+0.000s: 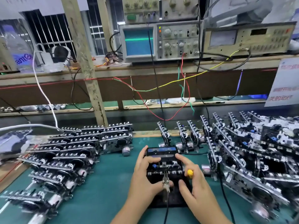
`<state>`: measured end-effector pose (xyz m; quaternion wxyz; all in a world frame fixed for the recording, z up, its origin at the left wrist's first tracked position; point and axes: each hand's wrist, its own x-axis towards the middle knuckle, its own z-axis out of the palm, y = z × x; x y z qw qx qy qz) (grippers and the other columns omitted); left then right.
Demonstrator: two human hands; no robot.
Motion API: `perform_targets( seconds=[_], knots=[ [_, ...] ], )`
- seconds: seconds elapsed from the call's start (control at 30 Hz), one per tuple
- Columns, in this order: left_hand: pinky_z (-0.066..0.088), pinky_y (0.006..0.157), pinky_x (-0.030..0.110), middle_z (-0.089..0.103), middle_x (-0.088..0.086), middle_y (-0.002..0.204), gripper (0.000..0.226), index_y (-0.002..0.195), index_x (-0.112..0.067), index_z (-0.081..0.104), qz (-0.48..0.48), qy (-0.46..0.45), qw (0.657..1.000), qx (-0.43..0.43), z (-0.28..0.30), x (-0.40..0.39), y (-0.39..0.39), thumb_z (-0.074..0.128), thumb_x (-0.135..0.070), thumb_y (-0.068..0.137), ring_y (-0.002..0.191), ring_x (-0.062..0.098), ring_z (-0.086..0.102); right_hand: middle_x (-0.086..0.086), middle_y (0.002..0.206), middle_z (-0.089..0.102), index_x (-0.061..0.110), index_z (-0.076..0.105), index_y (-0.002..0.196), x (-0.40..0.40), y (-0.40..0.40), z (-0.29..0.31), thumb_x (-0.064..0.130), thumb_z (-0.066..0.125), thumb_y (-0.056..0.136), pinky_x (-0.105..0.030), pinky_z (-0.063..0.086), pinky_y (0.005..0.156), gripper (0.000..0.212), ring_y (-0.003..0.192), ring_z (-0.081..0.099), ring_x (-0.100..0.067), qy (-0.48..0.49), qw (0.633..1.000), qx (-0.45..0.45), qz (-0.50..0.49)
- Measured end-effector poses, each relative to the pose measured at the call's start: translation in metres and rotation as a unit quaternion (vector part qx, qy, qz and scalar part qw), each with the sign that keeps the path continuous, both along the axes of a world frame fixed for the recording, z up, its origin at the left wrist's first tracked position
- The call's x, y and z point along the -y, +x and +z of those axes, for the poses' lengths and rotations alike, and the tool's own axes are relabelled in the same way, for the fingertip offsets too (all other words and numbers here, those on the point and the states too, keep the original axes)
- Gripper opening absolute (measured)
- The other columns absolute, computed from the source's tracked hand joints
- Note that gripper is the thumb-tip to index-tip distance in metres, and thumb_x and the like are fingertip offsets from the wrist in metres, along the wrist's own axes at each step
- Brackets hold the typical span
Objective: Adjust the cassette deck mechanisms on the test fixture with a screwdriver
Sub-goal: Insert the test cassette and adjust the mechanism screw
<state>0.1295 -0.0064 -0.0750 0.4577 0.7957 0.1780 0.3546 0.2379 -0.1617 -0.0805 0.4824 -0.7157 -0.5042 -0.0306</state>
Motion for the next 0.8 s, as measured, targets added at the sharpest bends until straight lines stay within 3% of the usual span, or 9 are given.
perform_targets(
  seconds=[0.13, 0.2, 0.33, 0.4, 0.53, 0.63, 0.67, 0.73, 0.8],
  knots=[
    [0.027, 0.098, -0.002, 0.022, -0.033, 0.156, 0.065, 0.103, -0.054, 0.059, -0.004, 0.000, 1.000, -0.007, -0.001, 0.000, 0.000, 0.095, -0.031, 0.053, 0.135, -0.020, 0.030, 0.018, 0.145, 0.046, 0.038, 0.037, 0.127, 0.001, -0.002, 0.001, 0.001, 0.061, 0.092, -0.028, 0.036, 0.107, 0.056, 0.134, 0.043, -0.007, 0.010, 1.000, -0.027, -0.004],
    [0.026, 0.098, -0.003, 0.021, -0.030, 0.158, 0.068, 0.106, -0.053, 0.059, -0.006, 0.006, 1.000, -0.009, -0.003, -0.001, -0.002, 0.096, -0.024, 0.057, 0.136, -0.021, 0.028, 0.016, 0.144, 0.046, 0.033, 0.037, 0.131, 0.001, -0.002, 0.001, 0.000, 0.061, 0.091, -0.027, 0.036, 0.107, 0.057, 0.132, 0.044, -0.005, 0.008, 1.000, -0.029, -0.007],
    [0.025, 0.101, -0.001, 0.015, -0.023, 0.163, 0.076, 0.117, -0.054, 0.056, -0.022, 0.032, 0.999, -0.027, -0.003, -0.002, -0.010, 0.091, -0.011, 0.065, 0.141, -0.017, 0.023, 0.015, 0.149, 0.043, 0.027, 0.038, 0.133, 0.000, -0.002, 0.001, -0.003, 0.062, 0.088, -0.011, 0.031, 0.104, 0.059, 0.131, 0.043, 0.000, 0.020, 0.999, -0.027, -0.008],
    [0.023, 0.103, -0.001, 0.009, -0.021, 0.164, 0.078, 0.122, -0.054, 0.053, -0.029, 0.043, 0.997, -0.048, -0.001, -0.001, -0.014, 0.089, -0.011, 0.067, 0.142, -0.019, 0.015, 0.015, 0.150, 0.042, 0.029, 0.037, 0.130, 0.000, -0.001, 0.001, -0.004, 0.063, 0.087, -0.013, 0.034, 0.101, 0.060, 0.128, 0.046, -0.003, 0.023, 0.999, -0.027, -0.009],
    [0.020, 0.106, 0.015, -0.013, -0.030, 0.160, 0.081, 0.129, -0.061, 0.040, -0.036, 0.069, 0.992, -0.097, 0.006, 0.006, -0.023, 0.082, -0.032, 0.067, 0.147, -0.013, -0.002, 0.016, 0.148, 0.043, 0.046, 0.031, 0.121, -0.002, 0.000, 0.000, 0.005, 0.060, 0.087, -0.025, 0.038, 0.090, 0.060, 0.113, 0.048, -0.004, 0.034, 0.999, -0.017, -0.012],
    [0.015, 0.111, 0.025, -0.019, -0.022, 0.162, 0.086, 0.142, -0.054, 0.036, -0.038, 0.160, 0.979, -0.117, 0.008, 0.010, -0.035, 0.077, -0.034, 0.069, 0.153, 0.006, -0.013, 0.014, 0.151, 0.040, 0.044, 0.031, 0.122, -0.003, 0.002, -0.002, -0.002, 0.062, 0.086, -0.025, 0.039, 0.098, 0.066, 0.118, 0.049, -0.010, 0.047, 0.999, -0.019, -0.010],
    [0.013, 0.114, 0.026, -0.013, -0.015, 0.165, 0.085, 0.144, -0.048, 0.039, -0.031, 0.198, 0.973, -0.114, 0.009, 0.012, -0.039, 0.077, -0.026, 0.071, 0.154, 0.013, -0.011, 0.014, 0.151, 0.040, 0.044, 0.031, 0.122, -0.004, 0.003, -0.002, -0.003, 0.062, 0.086, -0.023, 0.039, 0.099, 0.067, 0.121, 0.049, -0.010, 0.052, 0.998, -0.023, -0.007],
    [0.012, 0.120, 0.025, 0.015, -0.005, 0.165, 0.070, 0.138, -0.032, 0.053, -0.005, 0.252, 0.966, -0.065, 0.012, 0.016, -0.045, 0.072, -0.009, 0.074, 0.153, 0.022, 0.011, 0.026, 0.143, 0.039, 0.043, 0.033, 0.128, -0.005, 0.003, -0.004, 0.002, 0.061, 0.087, -0.015, 0.038, 0.097, 0.065, 0.120, 0.049, -0.003, 0.056, 0.998, -0.037, 0.000],
    [0.027, 0.116, 0.025, 0.049, -0.007, 0.146, 0.051, 0.123, -0.021, 0.064, 0.018, 0.270, 0.963, 0.001, 0.014, 0.020, -0.048, 0.068, 0.001, 0.077, 0.138, 0.018, 0.041, 0.037, 0.123, 0.037, 0.035, 0.037, 0.138, -0.005, 0.005, -0.007, 0.011, 0.059, 0.085, -0.011, 0.040, 0.092, 0.061, 0.114, 0.049, 0.000, 0.054, 0.998, -0.044, -0.008]
  ],
)
